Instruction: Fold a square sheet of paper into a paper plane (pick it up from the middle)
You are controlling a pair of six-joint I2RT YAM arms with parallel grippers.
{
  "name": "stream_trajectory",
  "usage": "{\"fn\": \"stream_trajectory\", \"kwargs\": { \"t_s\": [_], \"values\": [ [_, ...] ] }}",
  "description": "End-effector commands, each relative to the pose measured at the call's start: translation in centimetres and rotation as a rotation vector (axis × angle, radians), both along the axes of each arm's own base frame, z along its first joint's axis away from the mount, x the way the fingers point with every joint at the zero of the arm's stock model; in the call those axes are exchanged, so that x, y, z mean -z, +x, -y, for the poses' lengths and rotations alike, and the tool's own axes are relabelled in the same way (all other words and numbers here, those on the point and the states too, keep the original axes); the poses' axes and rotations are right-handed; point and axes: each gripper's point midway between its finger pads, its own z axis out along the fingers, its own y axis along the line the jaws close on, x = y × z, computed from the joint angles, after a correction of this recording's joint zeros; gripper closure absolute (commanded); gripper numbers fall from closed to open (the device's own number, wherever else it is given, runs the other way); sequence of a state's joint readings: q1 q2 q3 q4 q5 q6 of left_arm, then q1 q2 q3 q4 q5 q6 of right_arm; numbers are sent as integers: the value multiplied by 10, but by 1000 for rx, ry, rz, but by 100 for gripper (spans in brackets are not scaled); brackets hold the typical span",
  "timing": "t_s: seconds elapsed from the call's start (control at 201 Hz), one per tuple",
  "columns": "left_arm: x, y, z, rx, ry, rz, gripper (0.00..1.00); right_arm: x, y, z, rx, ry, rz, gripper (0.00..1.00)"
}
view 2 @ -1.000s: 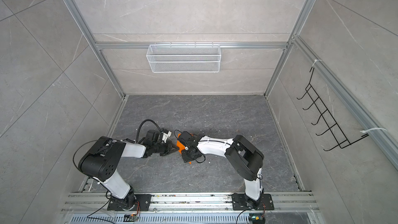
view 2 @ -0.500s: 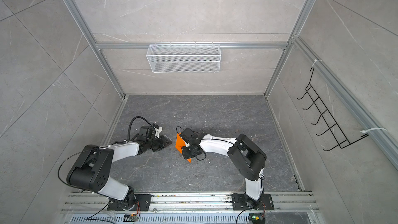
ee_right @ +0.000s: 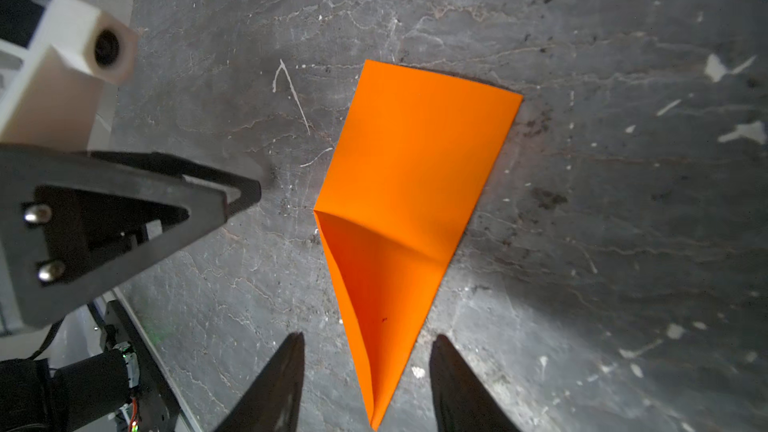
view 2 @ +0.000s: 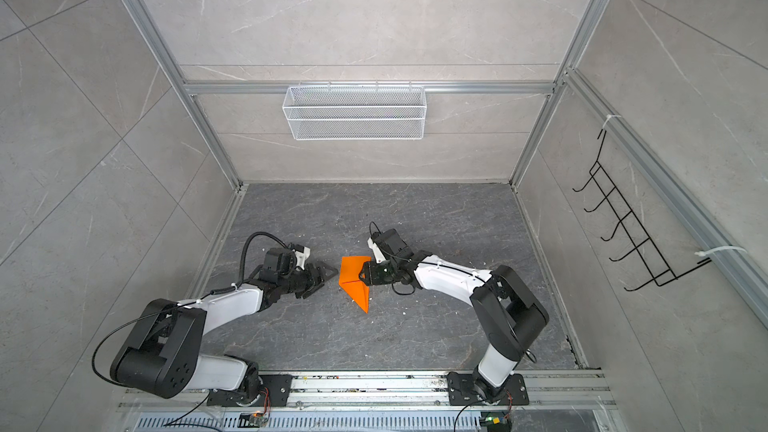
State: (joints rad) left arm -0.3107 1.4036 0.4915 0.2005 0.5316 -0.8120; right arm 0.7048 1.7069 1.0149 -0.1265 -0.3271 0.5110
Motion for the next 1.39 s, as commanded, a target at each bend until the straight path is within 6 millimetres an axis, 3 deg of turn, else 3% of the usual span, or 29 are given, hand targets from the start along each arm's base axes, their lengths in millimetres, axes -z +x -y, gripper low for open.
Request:
{"fn": "stream_trajectory", "kwargs": {
  "t_s": [0.0, 0.264, 0.433, 0.572, 0.727, 1.075, 1.389],
  "values": [
    [-21, 5, 11, 3, -87, 48, 12, 10, -6, -12, -98, 43, -19, 49],
    [-21, 5, 16, 16, -93, 46, 6, 32, -3, -14, -150, 51, -55, 59],
    [-17, 5, 21, 32, -99, 24, 8, 45, 1, -11, -141, 25, -78, 77],
    [-14, 4, 27, 60, -109, 6, 14, 55, 1, -9, -137, 1, -103, 86],
    [-10, 4, 34, 83, -131, -15, 28, 63, 3, -2, -115, -28, -113, 92],
    [0, 8, 44, 107, -143, -54, 52, 79, 3, 7, -94, -76, -144, 94],
    [13, 17, 49, 104, -151, -91, 59, 82, 3, 10, -89, -86, -148, 94]
  ]
}}
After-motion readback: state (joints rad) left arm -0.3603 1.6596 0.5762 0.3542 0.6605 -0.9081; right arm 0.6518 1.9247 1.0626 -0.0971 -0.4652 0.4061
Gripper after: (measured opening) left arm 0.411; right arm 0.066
